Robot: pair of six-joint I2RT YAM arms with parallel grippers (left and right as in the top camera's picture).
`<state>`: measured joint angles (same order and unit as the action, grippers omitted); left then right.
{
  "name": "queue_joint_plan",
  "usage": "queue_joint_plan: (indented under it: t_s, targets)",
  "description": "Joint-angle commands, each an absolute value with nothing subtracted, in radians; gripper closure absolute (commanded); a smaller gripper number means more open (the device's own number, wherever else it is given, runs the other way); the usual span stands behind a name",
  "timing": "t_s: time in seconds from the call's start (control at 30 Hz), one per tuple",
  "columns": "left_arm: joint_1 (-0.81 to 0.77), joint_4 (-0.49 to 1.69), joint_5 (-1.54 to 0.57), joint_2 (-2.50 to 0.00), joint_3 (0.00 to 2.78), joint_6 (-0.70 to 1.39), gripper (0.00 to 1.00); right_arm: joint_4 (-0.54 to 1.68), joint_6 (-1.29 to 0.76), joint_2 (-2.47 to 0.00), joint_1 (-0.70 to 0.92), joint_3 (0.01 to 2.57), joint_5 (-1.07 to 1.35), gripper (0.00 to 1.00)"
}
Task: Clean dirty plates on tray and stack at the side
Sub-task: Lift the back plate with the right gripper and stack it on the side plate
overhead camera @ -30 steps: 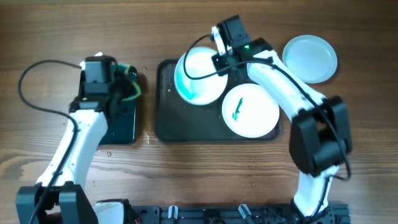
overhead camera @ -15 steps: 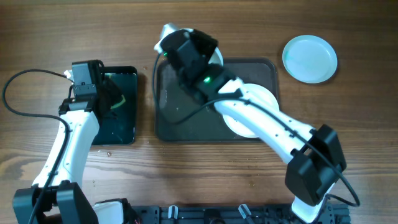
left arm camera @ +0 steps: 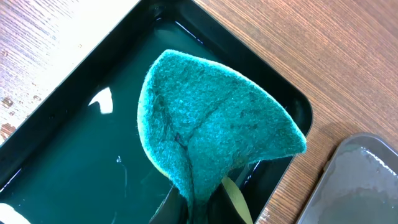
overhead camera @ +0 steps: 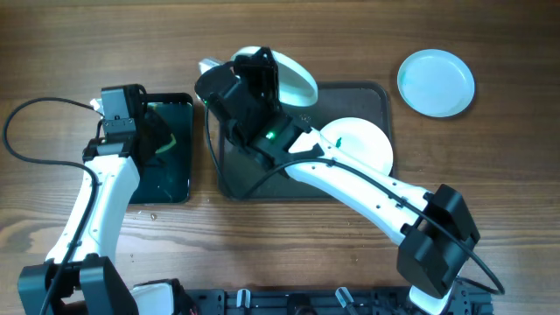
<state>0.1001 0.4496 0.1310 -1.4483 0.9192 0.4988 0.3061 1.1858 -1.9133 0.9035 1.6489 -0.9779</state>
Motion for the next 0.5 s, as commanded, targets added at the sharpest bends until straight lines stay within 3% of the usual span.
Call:
queue_joint_plan:
  t_s: [0.0,0.1,0.27,0.47]
  targets:
    - [0.106,0.447,0.150,-1.442,0.915,0.506,0.96,0.485,1.047,-1.896,0.897,1.660,-0.730,0.96]
    - [0.106,0.450,0.150,-1.442,0.915,0.506,0.96,0.606,1.006,-1.898,0.862,1.660,-0.494,0.96]
    - [0.106,0.450,0.147,-1.442,0.914,0.506,0.96,0.402,1.003,-1.887,0.802,1.661,-0.677,0.96]
    - [0.106,0.458,0.147,-1.442,0.914,0.506,0.96,0.419,0.742,-1.874,0.606,1.661,-0.320,0.96]
